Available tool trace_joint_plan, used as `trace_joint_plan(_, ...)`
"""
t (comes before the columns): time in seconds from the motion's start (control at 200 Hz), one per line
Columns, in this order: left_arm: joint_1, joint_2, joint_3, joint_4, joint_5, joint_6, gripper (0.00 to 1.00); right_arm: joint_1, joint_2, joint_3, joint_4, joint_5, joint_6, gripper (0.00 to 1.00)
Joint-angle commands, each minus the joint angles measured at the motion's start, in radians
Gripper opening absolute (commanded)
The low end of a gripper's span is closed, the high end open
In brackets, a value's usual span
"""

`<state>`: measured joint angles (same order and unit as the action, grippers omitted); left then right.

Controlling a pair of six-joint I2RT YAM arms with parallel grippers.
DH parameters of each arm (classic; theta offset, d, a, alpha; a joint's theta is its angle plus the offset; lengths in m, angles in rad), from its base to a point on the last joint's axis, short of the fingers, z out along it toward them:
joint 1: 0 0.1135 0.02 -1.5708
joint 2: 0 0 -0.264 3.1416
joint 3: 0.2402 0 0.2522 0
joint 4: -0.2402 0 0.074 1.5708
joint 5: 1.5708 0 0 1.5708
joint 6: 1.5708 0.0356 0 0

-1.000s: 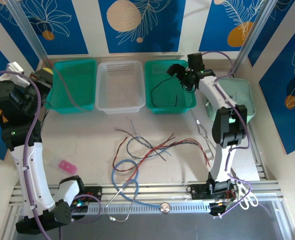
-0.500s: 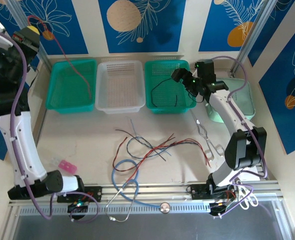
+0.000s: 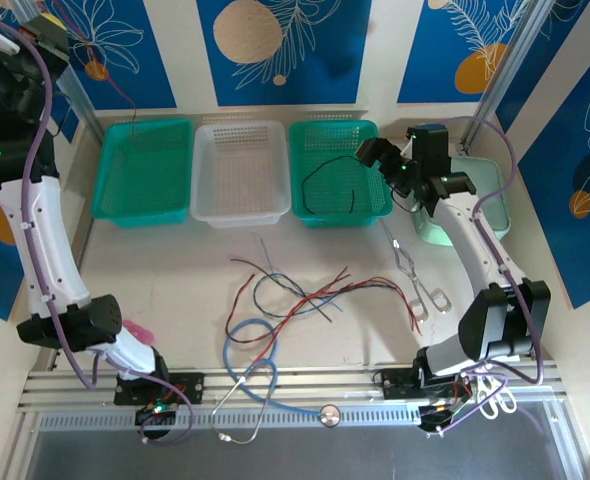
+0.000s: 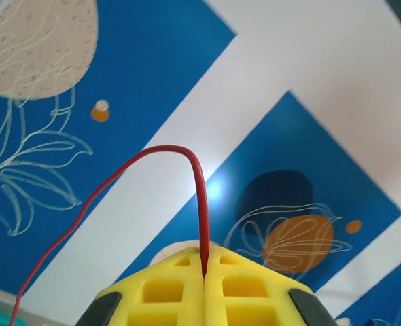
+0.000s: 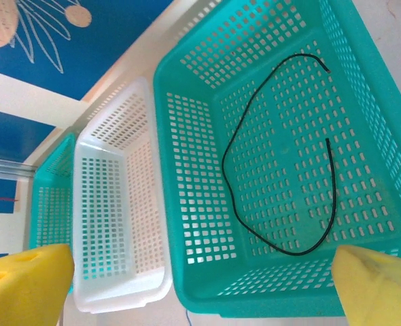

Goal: Untangle the cables

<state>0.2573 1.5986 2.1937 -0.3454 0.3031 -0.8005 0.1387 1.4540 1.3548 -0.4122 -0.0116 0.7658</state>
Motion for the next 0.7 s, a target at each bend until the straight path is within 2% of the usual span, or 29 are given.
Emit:
trace_joint_plan(0.0,-0.005,0.044,-0.131,0.034,-0.049,0.073,0.00,-0.012,-0.037,-0.038,-0.017,-0.013,-0.035,0.98)
trace_joint_plan(0.2,-0.011,0.122,-0.380,0.030,-0.066,0.131,0.00,-0.028,-0.062,-0.066,-0.030,-0.031,-0.037,0.97)
trace_joint_plan(0.32,-0.037,0.186,-0.463,-0.025,-0.124,0.183,0.00,-0.031,-0.065,-0.062,-0.050,-0.032,-0.050,0.97)
trace_joint_plan(0.39,-0.048,0.245,-0.466,-0.055,-0.079,0.196,0.00,-0.031,-0.071,-0.060,-0.064,-0.033,-0.057,0.97)
trace_joint_plan(0.475,-0.058,0.330,-0.387,-0.164,0.009,0.191,0.00,-0.033,-0.083,-0.067,-0.068,-0.026,-0.063,0.97)
trace_joint_plan(0.695,-0.081,0.430,-0.397,-0.224,-0.047,0.220,0.00,-0.036,-0.114,-0.094,-0.075,-0.022,-0.054,0.97)
